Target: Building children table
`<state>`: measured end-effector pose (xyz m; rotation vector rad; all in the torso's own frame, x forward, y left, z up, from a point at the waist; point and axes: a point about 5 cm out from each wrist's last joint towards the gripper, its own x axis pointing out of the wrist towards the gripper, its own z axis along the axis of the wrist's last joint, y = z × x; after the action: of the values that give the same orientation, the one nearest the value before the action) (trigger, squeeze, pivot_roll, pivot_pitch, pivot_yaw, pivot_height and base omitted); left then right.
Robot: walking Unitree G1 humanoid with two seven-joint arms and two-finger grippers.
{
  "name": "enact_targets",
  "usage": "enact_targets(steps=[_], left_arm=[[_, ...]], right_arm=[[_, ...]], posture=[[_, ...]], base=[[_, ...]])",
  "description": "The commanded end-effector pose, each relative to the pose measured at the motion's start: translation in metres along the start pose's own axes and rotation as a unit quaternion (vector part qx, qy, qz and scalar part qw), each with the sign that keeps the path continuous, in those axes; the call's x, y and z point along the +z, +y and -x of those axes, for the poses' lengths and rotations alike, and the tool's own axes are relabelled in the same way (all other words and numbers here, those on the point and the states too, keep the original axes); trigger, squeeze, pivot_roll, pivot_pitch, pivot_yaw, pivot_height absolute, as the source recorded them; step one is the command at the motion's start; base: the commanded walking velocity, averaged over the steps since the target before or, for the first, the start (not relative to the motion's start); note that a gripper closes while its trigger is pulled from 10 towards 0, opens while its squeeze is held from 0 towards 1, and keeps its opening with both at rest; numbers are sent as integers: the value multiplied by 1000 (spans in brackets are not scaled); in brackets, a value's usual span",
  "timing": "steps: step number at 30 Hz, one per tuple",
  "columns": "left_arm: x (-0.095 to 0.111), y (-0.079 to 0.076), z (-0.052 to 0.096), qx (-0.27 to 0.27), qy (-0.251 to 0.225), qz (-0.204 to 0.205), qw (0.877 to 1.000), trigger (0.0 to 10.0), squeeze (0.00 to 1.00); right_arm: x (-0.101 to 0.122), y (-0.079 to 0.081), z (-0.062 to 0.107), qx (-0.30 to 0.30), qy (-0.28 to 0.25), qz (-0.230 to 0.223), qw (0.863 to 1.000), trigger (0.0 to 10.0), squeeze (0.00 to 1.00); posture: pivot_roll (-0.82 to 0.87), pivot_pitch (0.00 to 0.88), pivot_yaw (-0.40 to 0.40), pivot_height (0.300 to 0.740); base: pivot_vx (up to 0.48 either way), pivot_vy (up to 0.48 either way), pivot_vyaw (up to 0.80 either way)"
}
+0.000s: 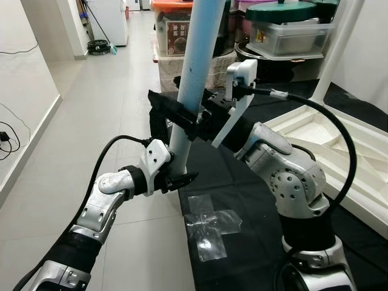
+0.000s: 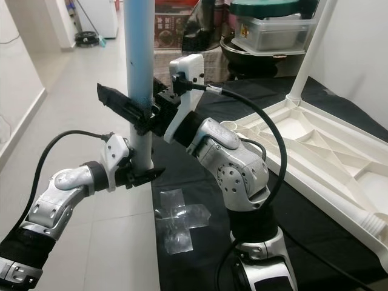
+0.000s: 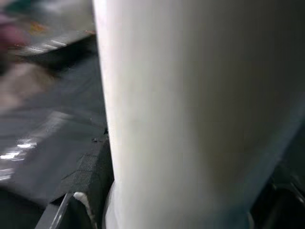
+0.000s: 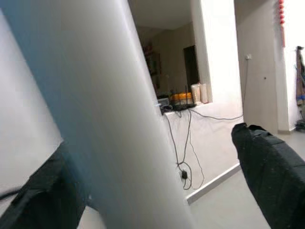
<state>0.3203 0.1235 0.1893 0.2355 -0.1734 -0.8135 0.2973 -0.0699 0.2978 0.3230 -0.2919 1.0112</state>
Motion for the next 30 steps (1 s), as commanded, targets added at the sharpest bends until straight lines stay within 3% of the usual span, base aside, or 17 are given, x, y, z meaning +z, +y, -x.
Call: enact_targets(steps=[1, 3, 7, 8, 11, 12, 13, 14, 15, 17, 19, 23, 30], left_arm=[[1, 6, 5, 34, -5, 8, 999, 10000, 0], [-1, 5, 7, 51, -7, 10, 999, 10000, 0], [0, -1, 16, 109, -27, 35, 993, 10000, 0], [0, -1, 16, 109, -27, 35, 993, 10000, 0], [3, -1, 26, 174, -36, 38, 983, 10000, 0], [3, -1, 26, 174, -36, 38, 983, 10000, 0], [2, -1, 30, 202, -31, 28, 979, 10000, 0], [1, 0, 34, 229, -27, 26, 973, 10000, 0], [0, 1, 39, 262, -31, 43, 964, 10000, 0], [0, 1, 39, 262, -31, 43, 964, 10000, 0], [-3, -1, 49, 298, -26, 50, 953, 10000, 0], [-7, -8, 60, 320, -4, 31, 947, 10000, 0], [-9, -9, 61, 327, 9, 25, 945, 10000, 0]], right_arm=[[4, -7, 6, -17, -15, -4, 1000, 10000, 1000], [4, -11, 10, -28, -17, -4, 999, 10000, 1000], [-8, -34, 40, -68, 38, 24, 997, 10000, 1000], [-8, -34, 40, -68, 38, 24, 997, 10000, 1000], [-16, -72, 65, -191, 86, 71, 975, 10000, 1000], [-16, -72, 65, -191, 86, 71, 975, 10000, 1000], [-17, -84, 70, -246, 90, 87, 961, 10000, 851], [-18, -93, 74, -293, 99, 106, 945, 10000, 12], [-20, -99, 77, -329, 104, 134, 929, 10000, 0], [-20, -99, 77, -329, 104, 134, 929, 10000, 0], [-29, -100, 78, -365, 103, 133, 916, 10000, 0], [-49, -88, 68, -366, 98, 120, 918, 10000, 0], [-60, -83, 60, -369, 94, 108, 918, 10000, 0]], posture=[[12, 0, -14, 740], [9, 0, -15, 740], [19, 0, -29, 740], [19, 0, -29, 740], [21, 0, -36, 740], [21, 0, -36, 740], [21, 0, -36, 740], [21, 0, -36, 740], [34, 0, -48, 740], [34, 0, -48, 740], [40, 0, -51, 740], [62, 0, -60, 740], [73, 0, -66, 740]], base=[[0, 0, 0], [0, 0, 0], [0, 0, 0], [0, 0, 0], [0, 0, 0], [0, 0, 0], [0, 0, 0], [0, 0, 0], [0, 0, 0], [0, 0, 0], [0, 0, 0], [0, 0, 0], [0, -319, 0]])
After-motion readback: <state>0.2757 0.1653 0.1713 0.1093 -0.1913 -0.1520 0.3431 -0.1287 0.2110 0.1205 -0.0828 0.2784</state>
